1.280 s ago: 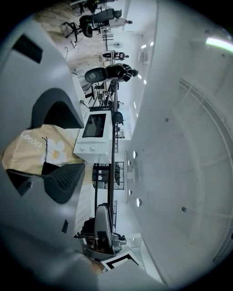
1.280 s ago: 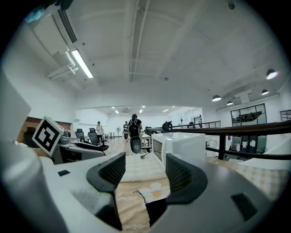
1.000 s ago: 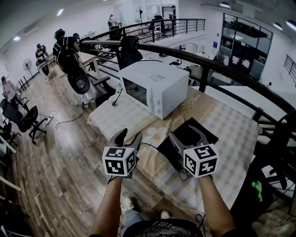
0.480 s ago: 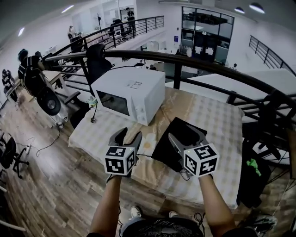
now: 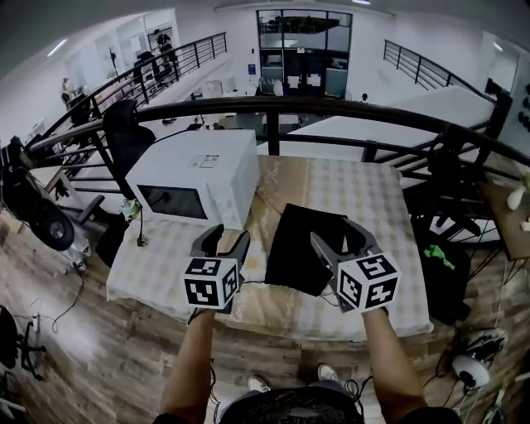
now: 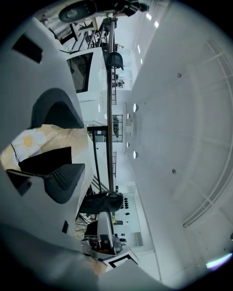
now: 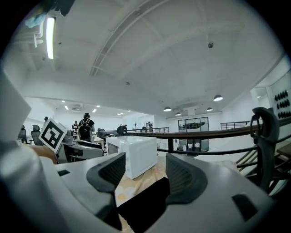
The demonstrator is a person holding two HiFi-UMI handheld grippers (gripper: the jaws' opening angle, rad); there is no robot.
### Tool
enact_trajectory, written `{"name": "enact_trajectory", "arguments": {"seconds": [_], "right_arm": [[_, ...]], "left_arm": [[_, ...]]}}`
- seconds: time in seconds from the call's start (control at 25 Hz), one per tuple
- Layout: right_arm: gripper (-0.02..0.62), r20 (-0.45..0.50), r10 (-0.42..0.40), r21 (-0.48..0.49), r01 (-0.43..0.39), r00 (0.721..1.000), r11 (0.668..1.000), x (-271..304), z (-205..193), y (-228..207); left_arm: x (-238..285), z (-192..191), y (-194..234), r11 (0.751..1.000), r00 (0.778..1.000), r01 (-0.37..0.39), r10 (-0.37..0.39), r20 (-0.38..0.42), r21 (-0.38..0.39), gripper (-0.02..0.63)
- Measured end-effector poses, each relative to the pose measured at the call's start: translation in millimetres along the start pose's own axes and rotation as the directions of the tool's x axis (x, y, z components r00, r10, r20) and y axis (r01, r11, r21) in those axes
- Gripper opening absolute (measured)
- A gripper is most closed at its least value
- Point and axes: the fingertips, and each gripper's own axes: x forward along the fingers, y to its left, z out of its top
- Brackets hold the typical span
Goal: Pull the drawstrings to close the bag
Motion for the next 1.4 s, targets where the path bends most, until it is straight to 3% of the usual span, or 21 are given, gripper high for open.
{"name": "enact_trajectory", "arguments": {"seconds": [0.32,0.6,1.0,1.4], "right_arm": [[0.263,-0.014,-0.169,0.036,0.17,0.985,0.985,-37,-14,-14],[0.264,-0.061,-0.244,0.008,0.245,0.968,0.97,-52,-29,-19],[0.264,-0.176,-0.209,0.013,0.215,0.962,0.977,-52,-80,-19],[0.263,-0.299,-0.148,-0.014,0.15,0.943,0.989,-44,-134,-14]], "left_arm": [[9,-4,-12,0.99,0.991,0.134,-0.134,-0.012,0.049,0.242],[18,-11,-11,0.974,0.976,0.217,-0.215,-0.034,0.066,0.242],[31,-45,-16,0.938,0.943,0.322,-0.306,-0.129,0.128,0.242],[48,-113,-32,0.898,0.881,0.417,-0.362,-0.303,0.141,0.242]]}}
